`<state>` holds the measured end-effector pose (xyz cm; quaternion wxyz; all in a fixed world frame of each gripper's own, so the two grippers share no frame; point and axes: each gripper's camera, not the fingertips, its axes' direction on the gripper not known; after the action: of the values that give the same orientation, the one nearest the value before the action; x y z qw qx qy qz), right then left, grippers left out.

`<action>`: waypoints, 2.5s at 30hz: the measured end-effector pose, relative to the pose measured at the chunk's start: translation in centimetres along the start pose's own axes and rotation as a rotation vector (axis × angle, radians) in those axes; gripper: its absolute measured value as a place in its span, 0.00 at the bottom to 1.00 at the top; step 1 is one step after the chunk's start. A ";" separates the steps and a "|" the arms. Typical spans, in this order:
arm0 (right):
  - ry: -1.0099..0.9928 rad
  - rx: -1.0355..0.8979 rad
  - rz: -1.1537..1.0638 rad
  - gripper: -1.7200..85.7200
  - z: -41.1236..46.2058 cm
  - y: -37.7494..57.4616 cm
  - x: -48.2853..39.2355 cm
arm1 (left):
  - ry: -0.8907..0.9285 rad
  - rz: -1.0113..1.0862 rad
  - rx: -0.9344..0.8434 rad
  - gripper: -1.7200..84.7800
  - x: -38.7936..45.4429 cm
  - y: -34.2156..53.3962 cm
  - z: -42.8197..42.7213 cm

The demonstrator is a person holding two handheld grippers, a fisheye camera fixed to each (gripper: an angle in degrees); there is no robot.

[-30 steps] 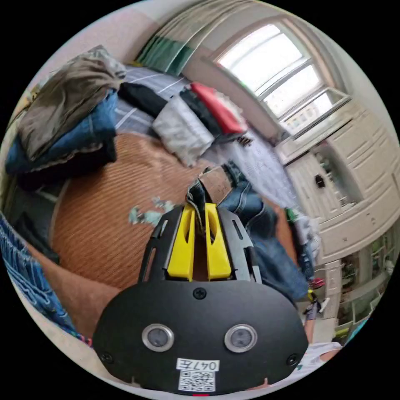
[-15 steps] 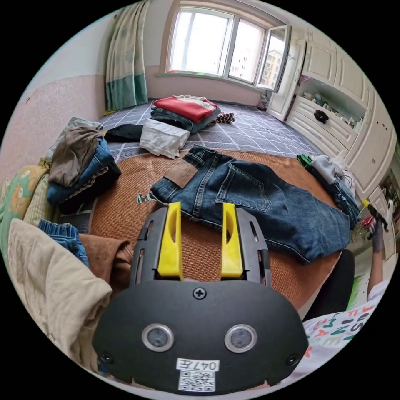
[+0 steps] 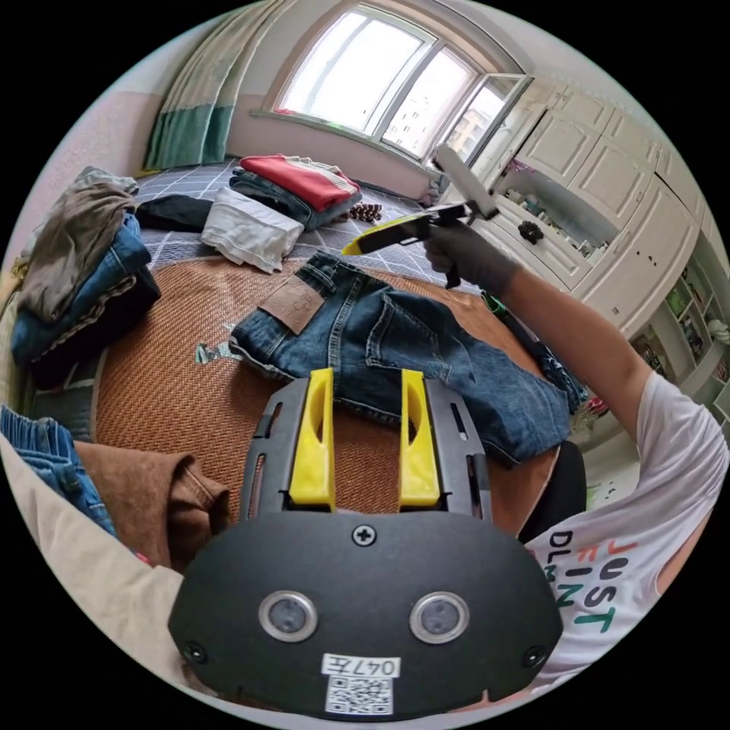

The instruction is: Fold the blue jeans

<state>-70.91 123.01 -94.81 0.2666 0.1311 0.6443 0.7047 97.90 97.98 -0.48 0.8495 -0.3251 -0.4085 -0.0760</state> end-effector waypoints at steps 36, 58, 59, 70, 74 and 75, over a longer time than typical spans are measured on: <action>-0.201 0.199 -0.144 0.08 -25.3 6.3 15.1 | 0.056 -0.117 -0.085 0.16 -6.5 0.1 -6.1; 0.111 0.152 0.403 0.01 -19.9 51.7 -0.7 | -0.003 -0.148 -0.021 0.06 -2.2 -13.7 -13.3; 0.110 0.201 0.386 0.01 -20.9 52.9 -3.3 | -0.005 -0.132 -0.021 0.07 -1.5 -14.7 -14.4; 0.085 0.077 0.505 0.02 -6.4 61.1 -27.1 | 0.334 0.567 -0.157 0.13 27.4 -18.4 -20.3; 0.135 0.240 0.541 0.01 -3.7 62.2 -36.1 | 0.017 0.836 -0.205 0.15 36.3 -17.9 -21.9; 0.164 0.233 0.551 0.01 -3.2 62.1 -37.1 | -0.102 0.895 -0.209 0.14 37.8 -17.7 -21.8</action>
<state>-54.95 98.43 -28.61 -0.0039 0.2732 0.6804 0.6800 129.74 76.05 26.40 0.7403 -0.5567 -0.2595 0.2734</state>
